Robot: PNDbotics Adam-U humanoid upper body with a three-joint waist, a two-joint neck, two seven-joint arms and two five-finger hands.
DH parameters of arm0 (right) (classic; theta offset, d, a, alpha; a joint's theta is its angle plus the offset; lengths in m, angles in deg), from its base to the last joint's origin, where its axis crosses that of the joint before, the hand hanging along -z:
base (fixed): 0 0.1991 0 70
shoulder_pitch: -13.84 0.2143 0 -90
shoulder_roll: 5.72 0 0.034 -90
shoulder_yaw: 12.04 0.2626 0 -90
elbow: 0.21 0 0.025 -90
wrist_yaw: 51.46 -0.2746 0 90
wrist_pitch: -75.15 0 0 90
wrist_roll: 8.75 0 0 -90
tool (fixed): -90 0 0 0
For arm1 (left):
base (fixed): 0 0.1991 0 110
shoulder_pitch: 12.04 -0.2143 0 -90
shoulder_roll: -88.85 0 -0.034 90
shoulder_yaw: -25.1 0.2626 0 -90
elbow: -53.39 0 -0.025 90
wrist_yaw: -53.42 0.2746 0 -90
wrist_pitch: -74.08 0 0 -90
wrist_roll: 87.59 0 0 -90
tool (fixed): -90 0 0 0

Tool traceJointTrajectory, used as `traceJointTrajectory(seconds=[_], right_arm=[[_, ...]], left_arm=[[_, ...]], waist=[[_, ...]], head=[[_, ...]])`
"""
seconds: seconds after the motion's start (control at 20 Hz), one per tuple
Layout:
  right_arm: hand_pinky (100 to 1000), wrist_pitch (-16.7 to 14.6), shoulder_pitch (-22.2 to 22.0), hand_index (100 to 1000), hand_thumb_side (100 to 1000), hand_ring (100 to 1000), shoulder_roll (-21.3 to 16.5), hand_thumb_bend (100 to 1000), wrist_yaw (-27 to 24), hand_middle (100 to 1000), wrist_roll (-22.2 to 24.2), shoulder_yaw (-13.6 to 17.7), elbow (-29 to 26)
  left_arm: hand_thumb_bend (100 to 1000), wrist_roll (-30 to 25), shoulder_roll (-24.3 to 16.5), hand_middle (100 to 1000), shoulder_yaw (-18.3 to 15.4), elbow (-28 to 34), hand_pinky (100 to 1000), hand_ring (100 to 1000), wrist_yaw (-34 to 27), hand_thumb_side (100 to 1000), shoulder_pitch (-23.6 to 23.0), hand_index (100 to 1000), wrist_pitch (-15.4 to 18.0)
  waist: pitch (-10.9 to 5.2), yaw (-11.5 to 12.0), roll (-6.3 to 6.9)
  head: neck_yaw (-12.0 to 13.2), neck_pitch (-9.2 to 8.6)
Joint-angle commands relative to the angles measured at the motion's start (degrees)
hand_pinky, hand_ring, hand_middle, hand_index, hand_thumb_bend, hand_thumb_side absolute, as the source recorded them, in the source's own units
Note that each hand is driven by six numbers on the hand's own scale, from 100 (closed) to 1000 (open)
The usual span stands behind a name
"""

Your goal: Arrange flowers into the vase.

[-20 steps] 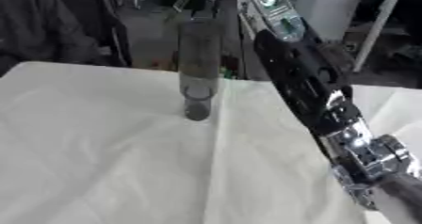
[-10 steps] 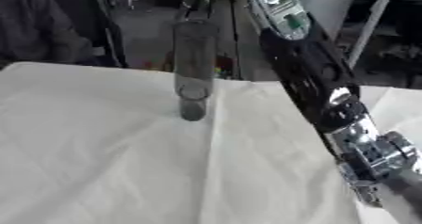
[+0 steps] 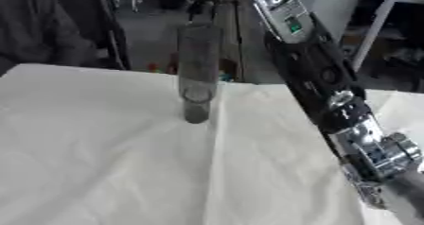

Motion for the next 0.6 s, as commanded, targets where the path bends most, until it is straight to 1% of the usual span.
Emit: traceJointTrajectory(seconds=[0.05, 0.3, 0.6], right_arm=[[100, -0.8, 0.8, 205, 857, 170, -2.3, 100, 3.6, 100, -0.1, 0.3, 0.6], [100, -1.1, 0.3, 202, 862, 171, -2.0, 100, 8.2, 100, -0.4, 0.2, 2.1], [100, -1.5, -0.3, 198, 879, 173, -1.6, 100, 10.1, 100, 0.7, -0.2, 4.3]], left_arm=[[373, 0.2, -0.7, 619, -0.6, 1.2, 683, 643, 0.2, 159, 0.4, 816, 0.1], [374, 0.3, -0.7, 619, -0.7, 1.2, 682, 642, 0.1, 160, 0.3, 816, 0.1], [375, 0.3, -0.7, 618, -0.7, 1.3, 682, 642, 0.2, 160, 0.2, 816, 0.1]], waist=[[-0.52, -0.2, 0.3], [-0.28, -0.6, 0.17], [-0.28, -0.6, 0.11]], head=[[0.0, -0.42], [0.3, -0.24], [0.4, -0.29]])
